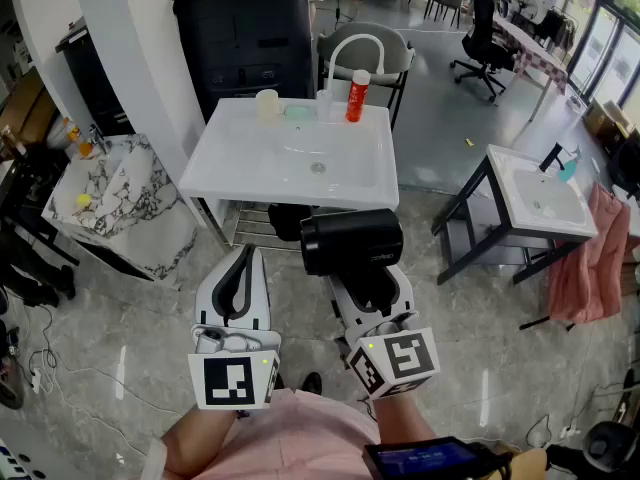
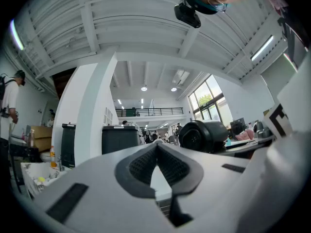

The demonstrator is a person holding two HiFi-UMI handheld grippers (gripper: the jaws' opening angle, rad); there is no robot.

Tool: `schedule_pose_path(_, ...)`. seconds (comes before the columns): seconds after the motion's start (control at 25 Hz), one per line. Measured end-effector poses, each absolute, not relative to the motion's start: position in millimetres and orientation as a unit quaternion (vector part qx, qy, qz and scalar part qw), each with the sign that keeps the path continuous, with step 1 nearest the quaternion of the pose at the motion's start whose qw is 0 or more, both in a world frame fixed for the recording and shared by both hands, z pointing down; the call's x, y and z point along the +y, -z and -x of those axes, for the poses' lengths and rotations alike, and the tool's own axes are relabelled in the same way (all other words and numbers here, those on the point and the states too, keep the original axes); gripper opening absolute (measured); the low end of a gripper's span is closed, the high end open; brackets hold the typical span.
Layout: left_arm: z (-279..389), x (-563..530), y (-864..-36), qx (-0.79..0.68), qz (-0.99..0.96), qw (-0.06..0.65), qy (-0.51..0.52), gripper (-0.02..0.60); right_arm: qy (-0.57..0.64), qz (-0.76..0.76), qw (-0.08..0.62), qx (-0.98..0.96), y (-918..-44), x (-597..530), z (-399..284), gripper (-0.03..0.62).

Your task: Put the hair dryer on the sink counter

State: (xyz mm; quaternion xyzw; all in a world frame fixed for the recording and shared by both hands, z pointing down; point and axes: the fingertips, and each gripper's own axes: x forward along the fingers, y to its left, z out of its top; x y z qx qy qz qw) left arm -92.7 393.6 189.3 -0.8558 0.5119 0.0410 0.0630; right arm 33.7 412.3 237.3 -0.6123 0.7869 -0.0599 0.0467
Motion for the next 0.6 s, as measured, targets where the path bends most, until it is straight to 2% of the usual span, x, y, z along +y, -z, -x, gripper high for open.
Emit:
schedule_pose_path(0.16,87,391,-194,0.507,0.858,0.085,-0.024,0.009,0.060,0.612,0.045,0.787,-239,411,-41,0.249)
schedule_pose_path(0.6,75,377,-202,0.507,0.859,0.068,-0.029,0.009,0.084,0.622,0.056,0.777,-250,401,-61,0.250)
